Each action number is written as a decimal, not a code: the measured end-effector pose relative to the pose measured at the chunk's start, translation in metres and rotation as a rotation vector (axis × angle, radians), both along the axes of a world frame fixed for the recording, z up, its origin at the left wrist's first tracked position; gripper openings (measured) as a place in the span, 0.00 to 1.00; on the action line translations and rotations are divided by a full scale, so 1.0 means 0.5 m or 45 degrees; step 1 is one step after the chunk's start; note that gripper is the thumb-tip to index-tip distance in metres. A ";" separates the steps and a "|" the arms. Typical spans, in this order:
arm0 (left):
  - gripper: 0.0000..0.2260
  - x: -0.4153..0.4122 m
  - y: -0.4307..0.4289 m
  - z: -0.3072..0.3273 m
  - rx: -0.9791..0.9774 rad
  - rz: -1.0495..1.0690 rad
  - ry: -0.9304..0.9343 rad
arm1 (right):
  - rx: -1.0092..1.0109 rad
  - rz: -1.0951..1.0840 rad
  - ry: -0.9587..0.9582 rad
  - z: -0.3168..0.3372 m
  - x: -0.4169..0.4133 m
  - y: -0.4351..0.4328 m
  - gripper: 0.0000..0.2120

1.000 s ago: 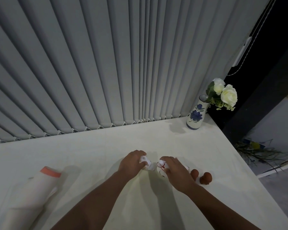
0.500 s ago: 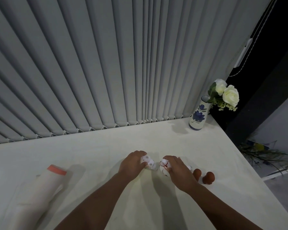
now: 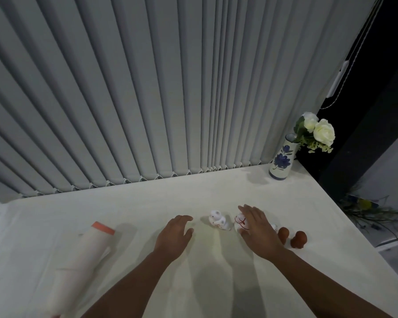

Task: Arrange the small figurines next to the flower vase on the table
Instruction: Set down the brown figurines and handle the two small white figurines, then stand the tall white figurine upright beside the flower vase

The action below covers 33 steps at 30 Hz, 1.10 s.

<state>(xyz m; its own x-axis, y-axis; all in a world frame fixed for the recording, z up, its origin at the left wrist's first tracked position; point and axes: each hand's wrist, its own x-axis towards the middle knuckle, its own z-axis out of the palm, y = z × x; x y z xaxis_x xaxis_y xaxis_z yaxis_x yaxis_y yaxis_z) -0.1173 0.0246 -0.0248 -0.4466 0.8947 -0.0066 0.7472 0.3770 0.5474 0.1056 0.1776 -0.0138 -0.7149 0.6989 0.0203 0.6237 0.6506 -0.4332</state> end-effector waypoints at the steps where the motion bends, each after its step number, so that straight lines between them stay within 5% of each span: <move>1: 0.15 -0.008 -0.015 0.004 0.009 0.004 0.015 | 0.029 -0.023 -0.014 0.000 -0.007 -0.013 0.28; 11: 0.21 -0.137 -0.211 0.039 0.280 0.218 0.058 | 0.198 -0.021 -0.076 0.003 -0.175 -0.213 0.27; 14: 0.13 -0.184 -0.290 0.047 0.357 0.408 0.040 | 0.132 0.113 -0.075 0.004 -0.236 -0.288 0.27; 23: 0.12 -0.305 -0.522 0.046 0.212 0.495 0.211 | -0.008 0.403 -0.132 -0.021 -0.385 -0.479 0.35; 33: 0.22 -0.371 -0.620 0.013 -0.085 0.166 0.309 | -0.069 0.565 -0.180 -0.030 -0.473 -0.571 0.47</move>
<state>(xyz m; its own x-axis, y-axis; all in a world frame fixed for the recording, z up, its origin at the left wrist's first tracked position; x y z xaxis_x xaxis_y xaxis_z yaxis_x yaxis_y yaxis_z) -0.3026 -0.2854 -0.0184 -0.5535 0.8309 0.0574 0.7962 0.5076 0.3293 -0.1310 -0.1080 -0.0286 -0.9382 0.3221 -0.1269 0.3455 0.8466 -0.4048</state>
